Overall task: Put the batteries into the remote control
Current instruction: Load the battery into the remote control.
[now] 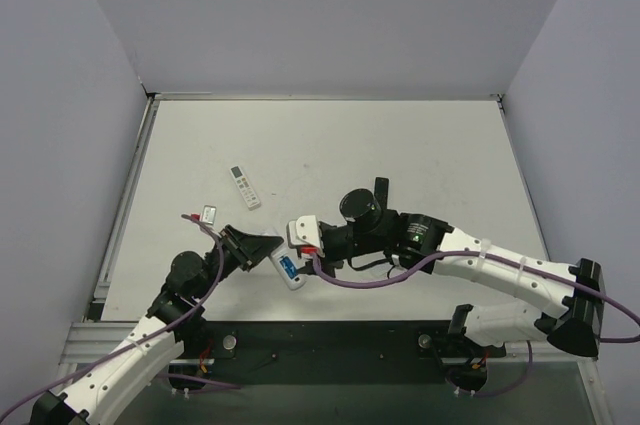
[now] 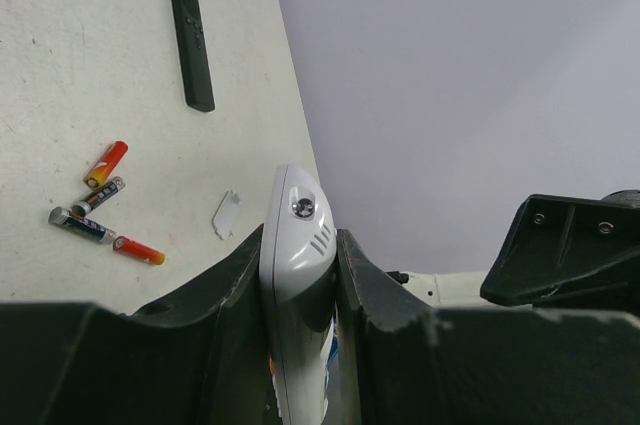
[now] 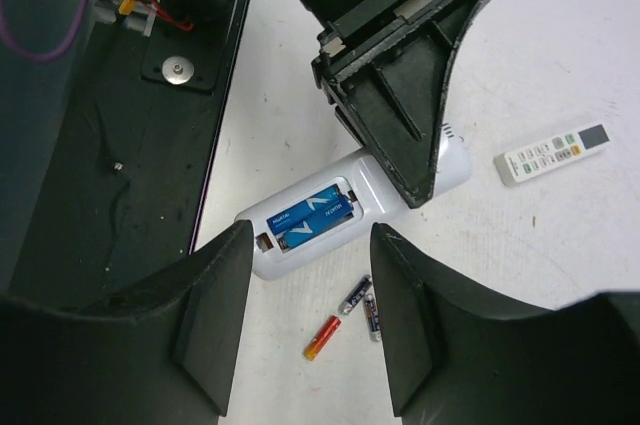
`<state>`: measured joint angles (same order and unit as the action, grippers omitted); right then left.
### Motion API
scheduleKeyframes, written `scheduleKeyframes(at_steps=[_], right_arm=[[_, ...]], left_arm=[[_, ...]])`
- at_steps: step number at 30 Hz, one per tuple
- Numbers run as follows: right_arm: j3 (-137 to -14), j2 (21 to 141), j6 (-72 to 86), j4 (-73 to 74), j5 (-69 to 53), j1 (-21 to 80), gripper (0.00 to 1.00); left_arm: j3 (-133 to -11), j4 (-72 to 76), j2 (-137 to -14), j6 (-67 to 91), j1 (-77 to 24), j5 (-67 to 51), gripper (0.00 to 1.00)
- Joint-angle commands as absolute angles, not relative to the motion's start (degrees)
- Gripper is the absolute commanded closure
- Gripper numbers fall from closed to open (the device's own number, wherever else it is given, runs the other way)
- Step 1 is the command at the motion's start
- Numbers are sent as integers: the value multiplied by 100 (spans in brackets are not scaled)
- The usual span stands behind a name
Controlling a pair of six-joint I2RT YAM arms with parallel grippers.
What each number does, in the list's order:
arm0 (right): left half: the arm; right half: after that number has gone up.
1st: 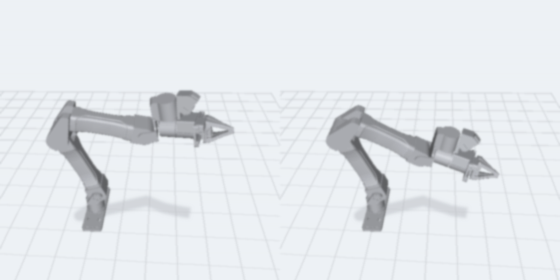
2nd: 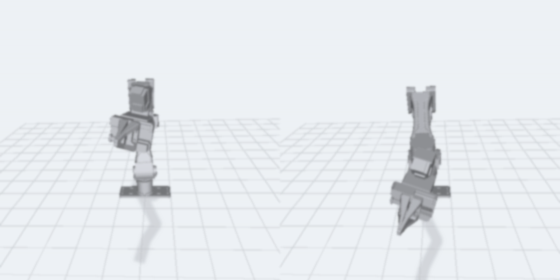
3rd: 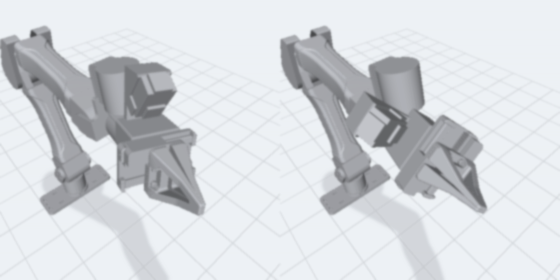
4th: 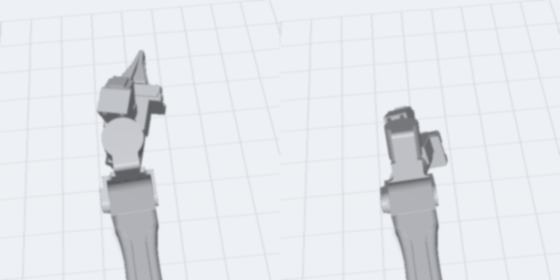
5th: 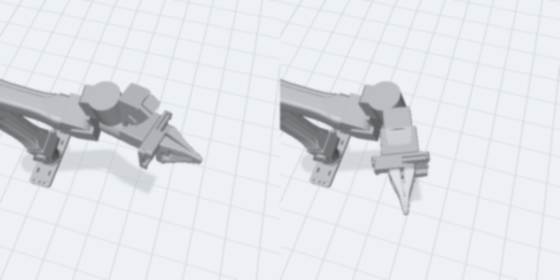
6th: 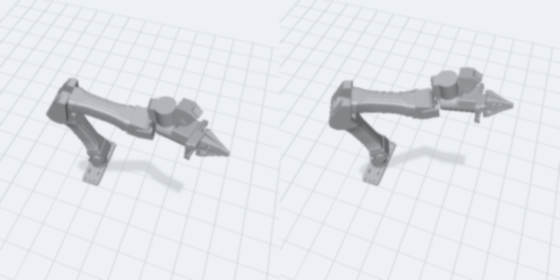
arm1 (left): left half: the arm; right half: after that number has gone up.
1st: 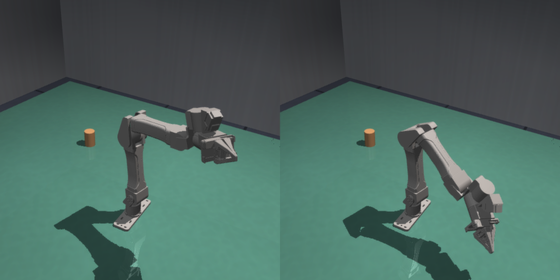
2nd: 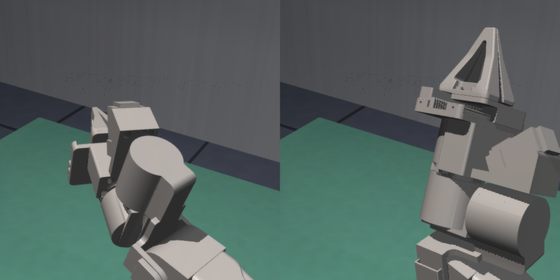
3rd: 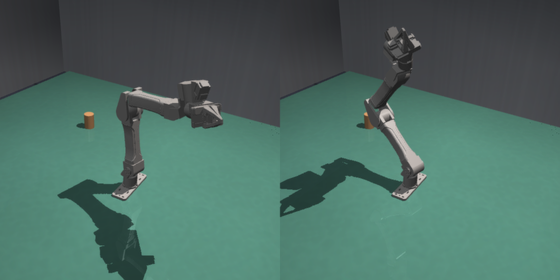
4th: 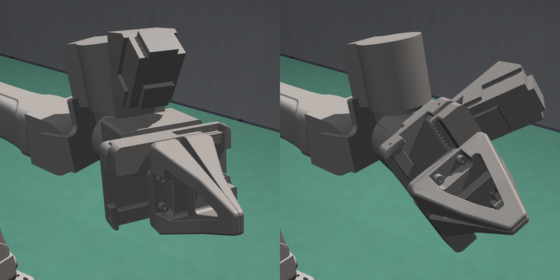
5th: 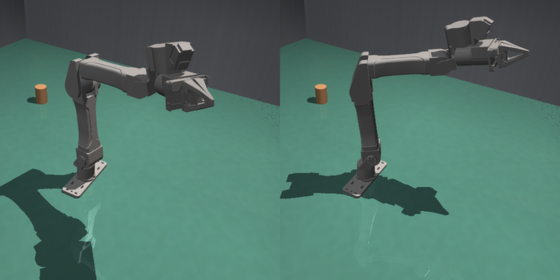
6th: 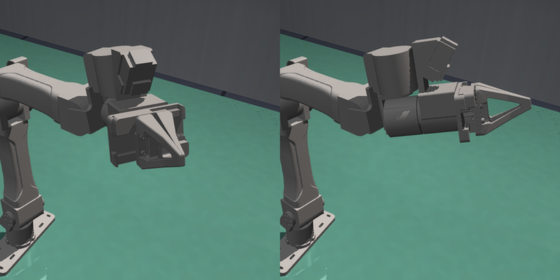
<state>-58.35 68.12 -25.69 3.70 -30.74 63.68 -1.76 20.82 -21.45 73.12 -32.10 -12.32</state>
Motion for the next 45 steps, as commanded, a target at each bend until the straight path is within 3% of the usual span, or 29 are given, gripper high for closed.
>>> scheduleKeyframes(at_steps=[1, 26, 45], right_arm=[[-6187, 7162, -3646, 642, -3771, 6319, 59], [-6548, 8130, -3832, 615, -4078, 6108, 73], [-5951, 8104, -3525, 396, -4166, 6038, 88]], left_arm=[[-580, 2461, -2276, 7251, -3199, -1494, 100], [-800, 2707, -2672, 7163, -3199, -1758, 100], [-528, 3593, -2505, 7848, -3199, -1425, 100]])
